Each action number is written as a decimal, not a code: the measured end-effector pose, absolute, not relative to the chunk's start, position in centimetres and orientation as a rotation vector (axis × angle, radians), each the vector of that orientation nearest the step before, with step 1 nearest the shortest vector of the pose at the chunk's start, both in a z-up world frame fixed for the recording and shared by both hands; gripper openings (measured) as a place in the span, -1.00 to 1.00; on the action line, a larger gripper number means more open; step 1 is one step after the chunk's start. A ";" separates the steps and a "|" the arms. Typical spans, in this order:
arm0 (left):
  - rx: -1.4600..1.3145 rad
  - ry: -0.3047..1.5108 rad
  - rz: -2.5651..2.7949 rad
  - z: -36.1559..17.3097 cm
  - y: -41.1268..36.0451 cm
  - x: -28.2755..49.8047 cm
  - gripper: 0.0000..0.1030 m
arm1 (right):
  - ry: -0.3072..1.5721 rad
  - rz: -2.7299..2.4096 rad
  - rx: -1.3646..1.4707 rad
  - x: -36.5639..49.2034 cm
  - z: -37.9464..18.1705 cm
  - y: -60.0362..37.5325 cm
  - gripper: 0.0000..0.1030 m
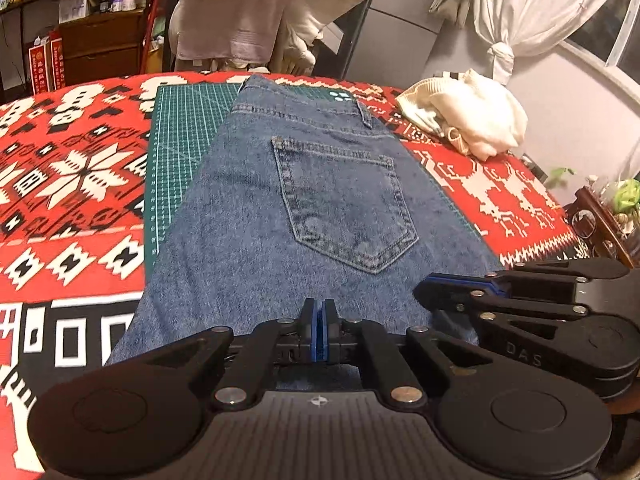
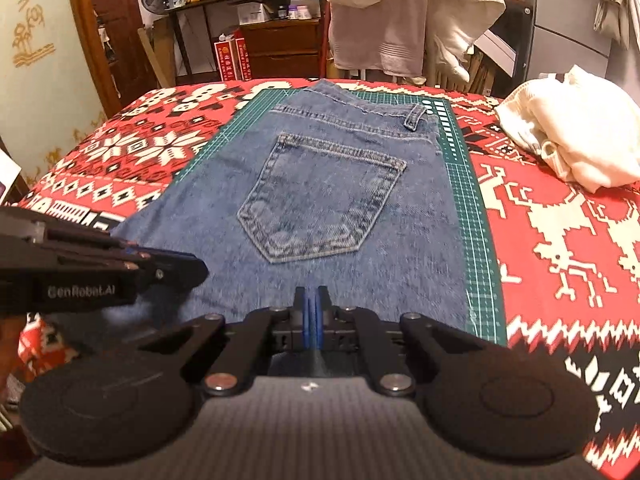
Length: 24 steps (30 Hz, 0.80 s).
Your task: Fold clothes
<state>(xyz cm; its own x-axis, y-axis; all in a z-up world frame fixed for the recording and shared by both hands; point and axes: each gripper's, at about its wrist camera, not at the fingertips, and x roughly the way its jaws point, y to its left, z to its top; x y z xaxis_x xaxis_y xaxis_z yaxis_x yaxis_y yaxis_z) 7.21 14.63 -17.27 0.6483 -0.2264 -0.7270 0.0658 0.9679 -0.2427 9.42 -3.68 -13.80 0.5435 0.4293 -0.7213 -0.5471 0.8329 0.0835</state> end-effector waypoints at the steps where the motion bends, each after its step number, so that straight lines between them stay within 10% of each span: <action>1: -0.203 0.854 -0.165 -17.3 14.7 7.0 -0.92 | 0.810 0.584 -0.167 9.1 -13.8 -3.9 -0.92; 14: -0.303 0.882 -0.103 -15.1 18.1 2.5 -0.90 | 0.857 0.470 0.019 6.3 -11.7 -11.5 -0.71; 24: -0.342 0.884 0.098 -14.3 23.9 -0.6 -0.34 | 0.970 0.426 0.244 7.6 -13.2 -14.9 -0.41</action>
